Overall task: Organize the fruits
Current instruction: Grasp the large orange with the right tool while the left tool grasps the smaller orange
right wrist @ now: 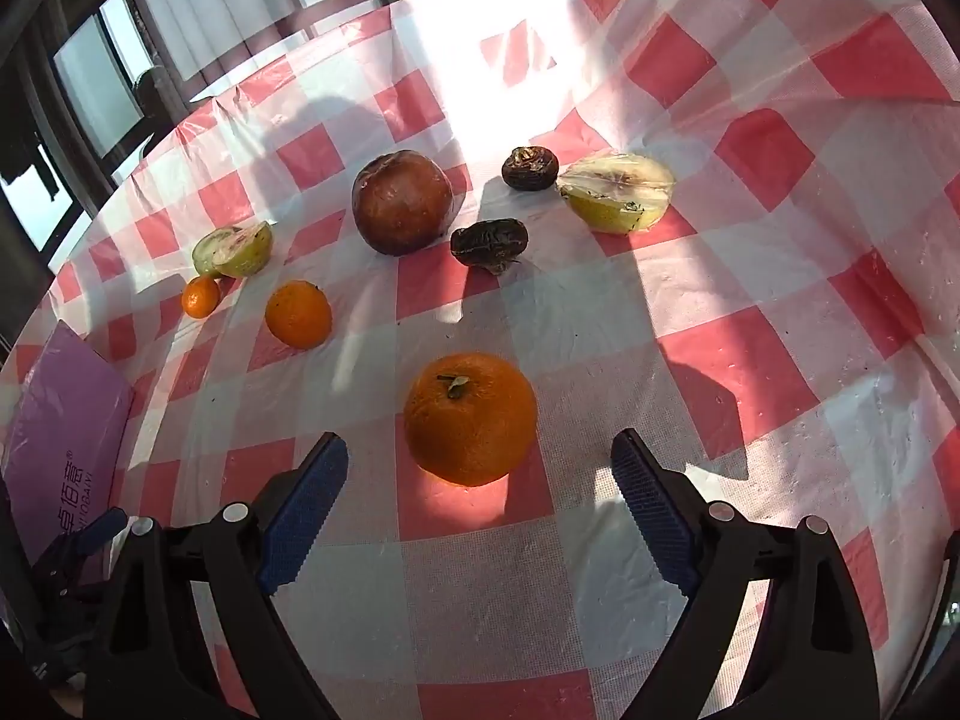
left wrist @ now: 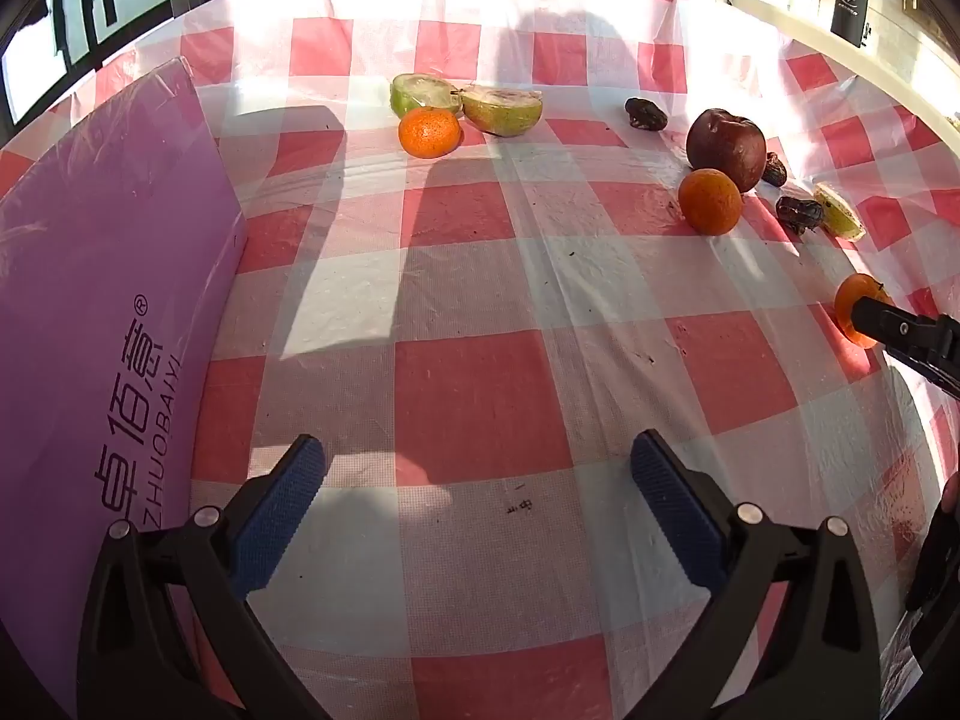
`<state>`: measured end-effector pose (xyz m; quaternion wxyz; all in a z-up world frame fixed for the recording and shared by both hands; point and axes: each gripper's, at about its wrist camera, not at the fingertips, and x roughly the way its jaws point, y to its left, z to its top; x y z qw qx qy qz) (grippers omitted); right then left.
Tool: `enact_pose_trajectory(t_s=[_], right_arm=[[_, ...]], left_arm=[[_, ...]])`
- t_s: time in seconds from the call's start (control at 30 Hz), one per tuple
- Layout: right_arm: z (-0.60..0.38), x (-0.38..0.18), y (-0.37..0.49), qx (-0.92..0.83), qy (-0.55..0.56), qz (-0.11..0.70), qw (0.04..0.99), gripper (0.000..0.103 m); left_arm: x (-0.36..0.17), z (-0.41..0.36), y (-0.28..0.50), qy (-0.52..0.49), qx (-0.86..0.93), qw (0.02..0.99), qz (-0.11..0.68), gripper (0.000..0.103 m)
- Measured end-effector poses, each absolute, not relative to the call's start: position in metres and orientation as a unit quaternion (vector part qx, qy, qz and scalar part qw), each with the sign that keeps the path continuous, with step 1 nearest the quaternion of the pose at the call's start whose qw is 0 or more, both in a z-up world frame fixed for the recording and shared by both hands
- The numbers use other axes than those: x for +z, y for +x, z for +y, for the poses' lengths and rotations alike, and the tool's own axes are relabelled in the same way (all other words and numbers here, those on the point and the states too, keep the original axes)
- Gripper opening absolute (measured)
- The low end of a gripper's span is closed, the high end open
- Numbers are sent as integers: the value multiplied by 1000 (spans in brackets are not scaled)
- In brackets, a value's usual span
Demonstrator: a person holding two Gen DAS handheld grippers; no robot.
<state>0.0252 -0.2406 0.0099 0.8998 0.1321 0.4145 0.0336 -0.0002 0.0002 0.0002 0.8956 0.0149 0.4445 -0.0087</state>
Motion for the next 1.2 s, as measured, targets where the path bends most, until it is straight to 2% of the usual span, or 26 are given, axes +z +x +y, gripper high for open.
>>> enact_pose_trajectory(t_s=[0.2,0.3,0.37,0.4,0.63,0.93,1.0,1.07,1.2], right_arm=[[-221,8,34,21,55,423,904,69],[-219,7,36,0,33,423,905,56],[-214,6,37,-3,17,423,906,51],[-213,7,36,-5,11,421,907,45],[-220,9,30,11,39,407,913,44],[-240,9,29,16,103,401,910,44],[-240,8,29,14,106,401,910,44],[-241,8,29,16,108,401,910,44],[-240,8,30,19,108,402,909,44]], left_arm=[[0,-1,0,17,-8,895,446,102],[0,0,0,15,-8,894,447,102],[0,0,-1,14,-3,895,447,102],[0,0,-1,13,-1,894,447,102],[3,-19,9,16,-32,890,454,101],[11,-103,78,40,-96,903,417,99],[9,-114,98,41,-99,901,421,94],[6,-119,114,33,-103,896,431,82],[5,-121,126,38,-107,896,430,69]])
